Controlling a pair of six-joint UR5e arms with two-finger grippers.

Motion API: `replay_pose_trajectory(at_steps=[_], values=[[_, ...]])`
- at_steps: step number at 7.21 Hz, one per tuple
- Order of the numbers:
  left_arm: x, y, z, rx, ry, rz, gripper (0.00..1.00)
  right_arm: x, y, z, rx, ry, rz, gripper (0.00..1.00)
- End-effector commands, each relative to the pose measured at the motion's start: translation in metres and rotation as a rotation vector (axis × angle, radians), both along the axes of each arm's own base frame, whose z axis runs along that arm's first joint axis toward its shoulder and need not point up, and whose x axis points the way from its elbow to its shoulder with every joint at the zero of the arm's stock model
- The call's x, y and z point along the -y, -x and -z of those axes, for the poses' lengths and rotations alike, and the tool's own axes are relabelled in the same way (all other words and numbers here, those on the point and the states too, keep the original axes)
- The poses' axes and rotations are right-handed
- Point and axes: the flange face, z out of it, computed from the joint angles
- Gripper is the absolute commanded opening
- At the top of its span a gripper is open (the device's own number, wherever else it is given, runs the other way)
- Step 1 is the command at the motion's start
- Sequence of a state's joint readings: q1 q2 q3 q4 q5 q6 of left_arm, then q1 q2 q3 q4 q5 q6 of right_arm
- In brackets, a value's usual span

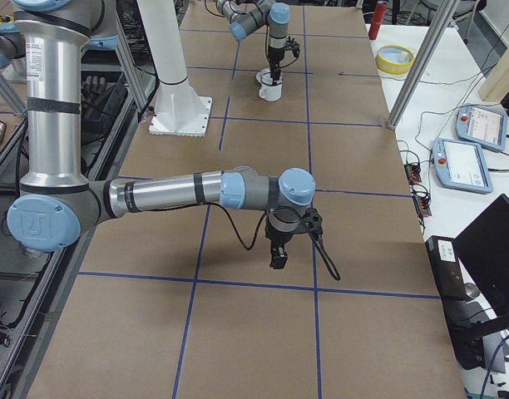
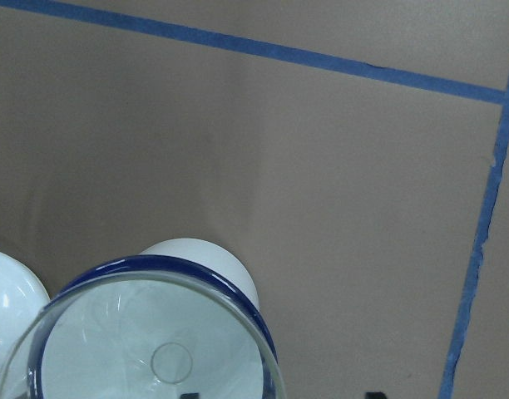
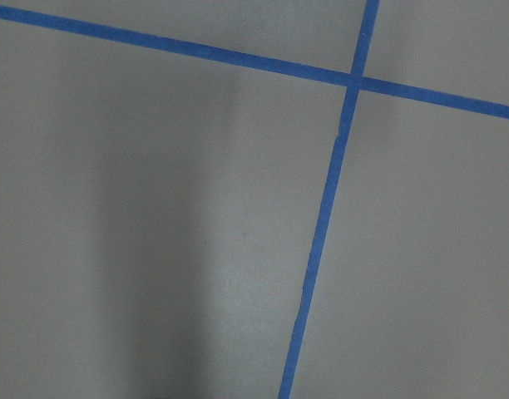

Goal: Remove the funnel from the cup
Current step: 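Move the left gripper over the glass funnel in the white mug, then lower the left gripper and close it on the funnel's stem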

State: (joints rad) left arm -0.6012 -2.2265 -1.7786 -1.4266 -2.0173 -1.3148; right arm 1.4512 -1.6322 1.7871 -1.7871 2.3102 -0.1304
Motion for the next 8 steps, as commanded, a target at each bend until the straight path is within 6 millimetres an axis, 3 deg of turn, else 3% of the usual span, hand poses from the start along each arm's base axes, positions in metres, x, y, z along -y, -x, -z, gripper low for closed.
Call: replay_pose_trajectory(at_steps=[1,3,6,7,8], values=[[-0.002,-0.002,-0.002,0.002,0.001,-0.005,0.38,0.000,0.000,0.000,0.000,0.000,0.000,1.00],[-0.003,-0.002,-0.001,0.001,0.001,-0.006,0.00,0.000,0.000,0.000,0.000,0.000,0.000,1.00],[-0.010,0.010,0.014,-0.024,-0.022,-0.005,0.00,0.000,0.000,0.000,0.000,0.000,0.000,1.00],[-0.015,0.024,0.024,-0.023,-0.023,-0.001,0.00,0.000,0.000,0.000,0.000,0.001,-0.001,1.00],[-0.030,0.052,0.046,-0.013,-0.018,0.007,0.00,0.000,0.000,0.000,0.000,0.000,0.000,1.00]])
